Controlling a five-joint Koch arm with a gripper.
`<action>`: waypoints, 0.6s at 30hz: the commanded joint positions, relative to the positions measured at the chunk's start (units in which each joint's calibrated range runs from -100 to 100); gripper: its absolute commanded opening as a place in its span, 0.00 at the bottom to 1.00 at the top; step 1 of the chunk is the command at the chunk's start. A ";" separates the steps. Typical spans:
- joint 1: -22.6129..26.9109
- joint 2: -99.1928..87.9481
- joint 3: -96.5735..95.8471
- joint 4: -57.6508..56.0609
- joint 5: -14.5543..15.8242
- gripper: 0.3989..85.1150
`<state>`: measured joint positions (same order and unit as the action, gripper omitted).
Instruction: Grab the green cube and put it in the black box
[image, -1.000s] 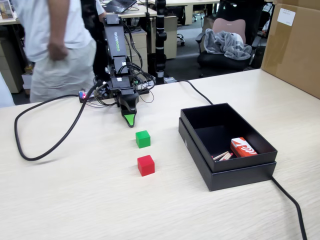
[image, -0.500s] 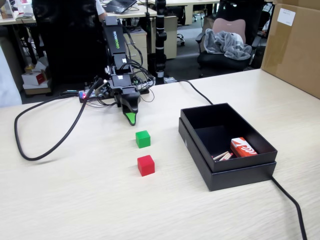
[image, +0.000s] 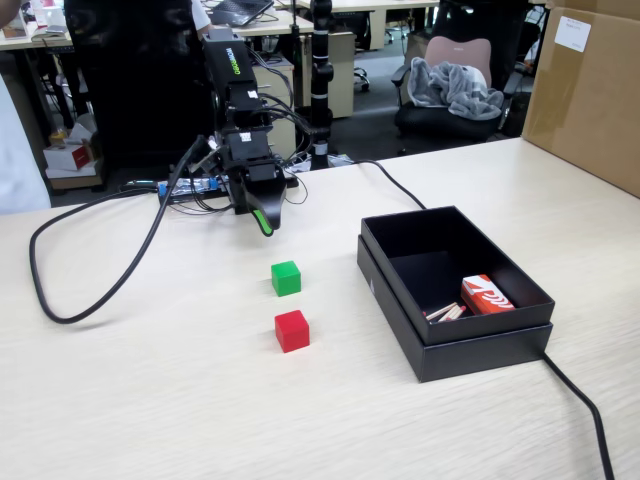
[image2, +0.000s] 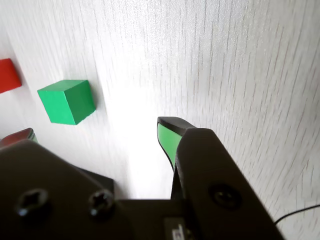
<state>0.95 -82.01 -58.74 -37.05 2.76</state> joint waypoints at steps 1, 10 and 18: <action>-0.05 8.05 8.60 -5.59 0.83 0.55; -0.39 24.35 23.93 -11.72 0.34 0.55; 0.29 30.89 31.81 -13.19 -0.24 0.55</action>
<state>1.20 -51.33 -31.72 -49.05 2.81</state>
